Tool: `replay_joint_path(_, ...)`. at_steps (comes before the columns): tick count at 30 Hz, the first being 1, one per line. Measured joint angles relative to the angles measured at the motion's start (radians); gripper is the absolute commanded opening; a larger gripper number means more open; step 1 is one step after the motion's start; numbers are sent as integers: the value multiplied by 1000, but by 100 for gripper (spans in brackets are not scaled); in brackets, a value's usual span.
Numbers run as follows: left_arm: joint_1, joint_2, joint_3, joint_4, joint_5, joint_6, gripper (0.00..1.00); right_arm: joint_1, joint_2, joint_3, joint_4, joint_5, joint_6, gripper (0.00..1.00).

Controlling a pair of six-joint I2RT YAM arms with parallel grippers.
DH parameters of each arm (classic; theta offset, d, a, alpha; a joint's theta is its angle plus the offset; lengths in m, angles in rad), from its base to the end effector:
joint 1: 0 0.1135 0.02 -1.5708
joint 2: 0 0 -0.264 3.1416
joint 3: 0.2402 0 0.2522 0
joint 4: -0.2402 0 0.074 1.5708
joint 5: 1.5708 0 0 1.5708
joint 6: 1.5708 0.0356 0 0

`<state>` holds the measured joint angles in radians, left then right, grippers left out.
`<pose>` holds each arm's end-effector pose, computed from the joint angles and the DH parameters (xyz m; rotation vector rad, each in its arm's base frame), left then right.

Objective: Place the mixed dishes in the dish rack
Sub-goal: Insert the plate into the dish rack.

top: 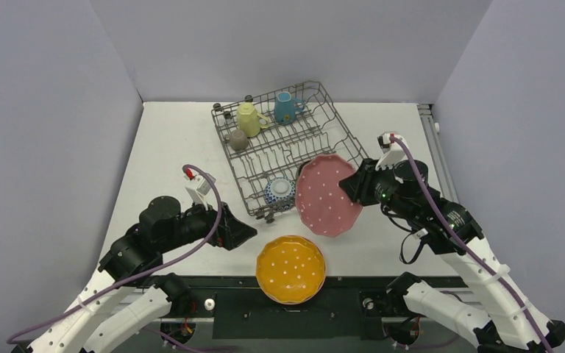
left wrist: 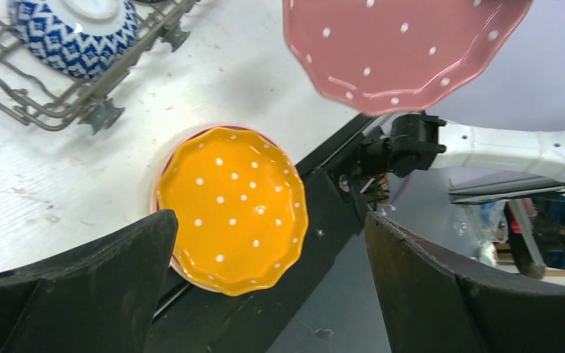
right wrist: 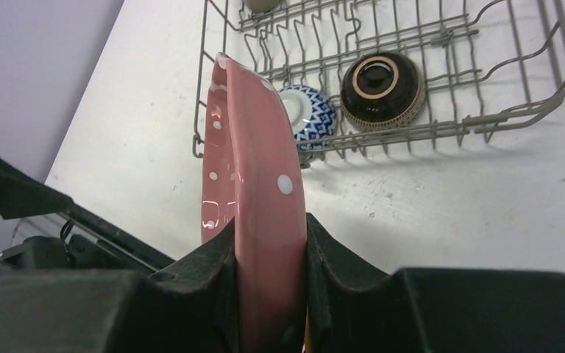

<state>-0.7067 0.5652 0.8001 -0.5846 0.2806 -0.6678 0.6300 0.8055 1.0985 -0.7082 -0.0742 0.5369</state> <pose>0.0871 -0.0874 0.3332 0.2466 2.0809 -1.1534 0.1233 0.0932 0.3879 -0.1471 2.0760 0.8118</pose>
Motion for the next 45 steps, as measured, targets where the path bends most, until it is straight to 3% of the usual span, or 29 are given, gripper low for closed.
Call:
replay_joint_path(9,2,-43,19,-97,-92,102,96,-46,183,190,-21,63,-97,0)
replay_joint_path(22,2,-90,-26,-105,-117,148,96,-81,438,376,14,253,-276,0)
replay_joint_path(45,3,-130,-84,-19,-37,209,96,-162,738,503,245,240,-592,0)
